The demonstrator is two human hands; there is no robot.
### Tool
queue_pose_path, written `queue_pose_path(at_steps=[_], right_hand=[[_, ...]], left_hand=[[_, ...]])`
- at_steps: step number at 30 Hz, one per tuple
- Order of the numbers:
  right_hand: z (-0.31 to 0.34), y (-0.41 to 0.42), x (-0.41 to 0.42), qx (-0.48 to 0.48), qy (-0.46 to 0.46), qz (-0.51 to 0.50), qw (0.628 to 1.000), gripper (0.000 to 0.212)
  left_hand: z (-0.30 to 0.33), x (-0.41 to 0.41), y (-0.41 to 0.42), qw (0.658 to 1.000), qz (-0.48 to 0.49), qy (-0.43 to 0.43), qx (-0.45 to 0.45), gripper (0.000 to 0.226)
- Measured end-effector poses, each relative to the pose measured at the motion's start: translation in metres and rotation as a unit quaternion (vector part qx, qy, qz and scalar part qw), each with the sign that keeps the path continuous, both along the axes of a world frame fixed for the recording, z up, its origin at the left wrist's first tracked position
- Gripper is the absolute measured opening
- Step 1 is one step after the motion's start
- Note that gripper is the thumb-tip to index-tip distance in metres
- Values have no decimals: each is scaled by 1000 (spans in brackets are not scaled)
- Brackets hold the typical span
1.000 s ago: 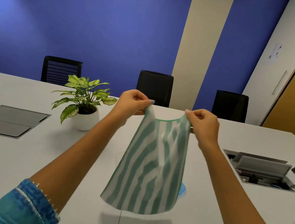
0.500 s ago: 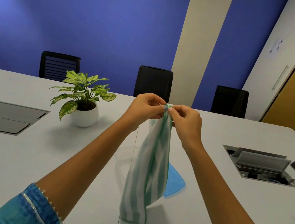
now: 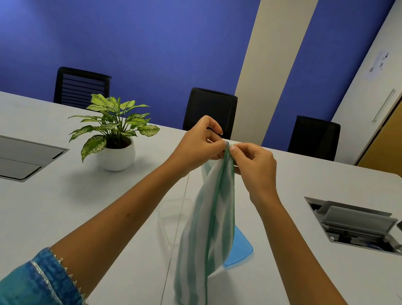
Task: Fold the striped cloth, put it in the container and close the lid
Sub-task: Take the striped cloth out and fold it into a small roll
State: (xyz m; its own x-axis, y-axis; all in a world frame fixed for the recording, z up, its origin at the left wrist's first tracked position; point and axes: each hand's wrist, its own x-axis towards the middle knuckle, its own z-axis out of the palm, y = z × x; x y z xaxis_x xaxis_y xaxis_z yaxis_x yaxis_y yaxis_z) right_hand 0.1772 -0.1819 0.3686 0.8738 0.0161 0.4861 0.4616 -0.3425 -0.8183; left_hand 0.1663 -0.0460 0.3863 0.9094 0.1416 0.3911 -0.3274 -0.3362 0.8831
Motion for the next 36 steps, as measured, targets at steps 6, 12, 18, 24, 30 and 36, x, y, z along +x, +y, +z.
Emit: queue_pose_path(at_steps=[6,12,18,24,30,36], right_hand=[[-1,3,1,1,-24,-31,999,19],[4,0,2,-24,-13,8,1000,22],[9,-7,4,-56,-15,24,998,29],[17,-17,8,-1,-21,33,999,13],[22,-32,20,23,-25,22,999,12],[11,-46,39,42,-1,-35,998,11]], left_hand=[[-2,2,-4,998,39,-31,43,30],[-3,4,-5,998,42,-53,18,29],[0,5,0,999,-8,-40,15,24],[-8,11,30,986,-28,-27,161,30],[-33,21,51,918,-11,62,391,42],[1,24,59,883,62,-99,454,40]])
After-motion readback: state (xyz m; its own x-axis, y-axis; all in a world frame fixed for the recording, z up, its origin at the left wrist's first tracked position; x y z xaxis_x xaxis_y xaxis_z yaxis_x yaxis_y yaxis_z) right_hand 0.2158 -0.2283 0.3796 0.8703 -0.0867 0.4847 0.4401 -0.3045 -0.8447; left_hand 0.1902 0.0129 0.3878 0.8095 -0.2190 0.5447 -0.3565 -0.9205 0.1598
